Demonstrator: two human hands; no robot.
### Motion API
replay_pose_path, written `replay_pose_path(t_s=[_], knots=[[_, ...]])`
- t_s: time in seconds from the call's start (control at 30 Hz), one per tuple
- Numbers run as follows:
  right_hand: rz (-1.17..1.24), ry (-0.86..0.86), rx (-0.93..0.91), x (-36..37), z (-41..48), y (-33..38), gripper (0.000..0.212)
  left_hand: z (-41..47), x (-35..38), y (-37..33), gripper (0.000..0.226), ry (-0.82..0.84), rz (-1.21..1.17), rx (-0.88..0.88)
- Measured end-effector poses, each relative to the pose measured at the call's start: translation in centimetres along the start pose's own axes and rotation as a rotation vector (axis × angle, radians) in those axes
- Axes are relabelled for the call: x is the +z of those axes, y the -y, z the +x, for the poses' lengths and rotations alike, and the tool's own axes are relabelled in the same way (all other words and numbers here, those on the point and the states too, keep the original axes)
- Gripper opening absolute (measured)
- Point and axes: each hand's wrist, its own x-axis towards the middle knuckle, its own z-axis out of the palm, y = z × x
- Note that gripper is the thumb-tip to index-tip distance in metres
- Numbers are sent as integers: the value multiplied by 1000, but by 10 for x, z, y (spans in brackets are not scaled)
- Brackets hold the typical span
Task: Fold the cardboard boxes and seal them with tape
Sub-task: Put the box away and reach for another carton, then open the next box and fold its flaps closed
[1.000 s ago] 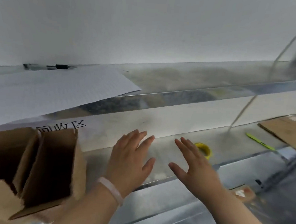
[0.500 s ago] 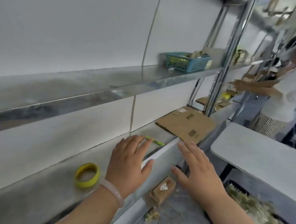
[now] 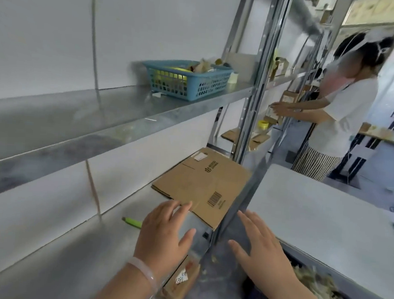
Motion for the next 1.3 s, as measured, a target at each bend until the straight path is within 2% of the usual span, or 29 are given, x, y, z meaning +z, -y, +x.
replay_pose_path(t_s=[0.3, 0.43, 0.6, 0.77, 0.93, 1.07, 1.17, 1.23, 1.3], knots=[[53, 71, 139, 22, 153, -38, 71, 103, 80, 67, 58, 168, -29, -52], [73, 181, 191, 41, 195, -61, 72, 122, 110, 81, 60, 208, -51, -134], [101, 238, 202, 54, 262, -97, 71, 132, 142, 85, 54, 254, 0, -204], [45, 333, 77, 62, 339, -142, 73, 138, 168, 73, 53, 227, 12, -422], [15, 355, 9, 57, 416, -175, 67, 138, 193, 46, 54, 116, 6, -673], [51, 378, 6, 61, 458, -189, 66, 134, 204, 18, 41, 82, -29, -906], [24, 431, 3, 72, 481, -197, 71, 131, 210, 7, 47, 37, -165, -1189], [36, 450, 11, 75, 487, -194, 66, 133, 216, 10, 48, -23, -301, -1357], [48, 455, 39, 76, 489, -192, 65, 133, 222, 16, 53, -57, -443, -1447]])
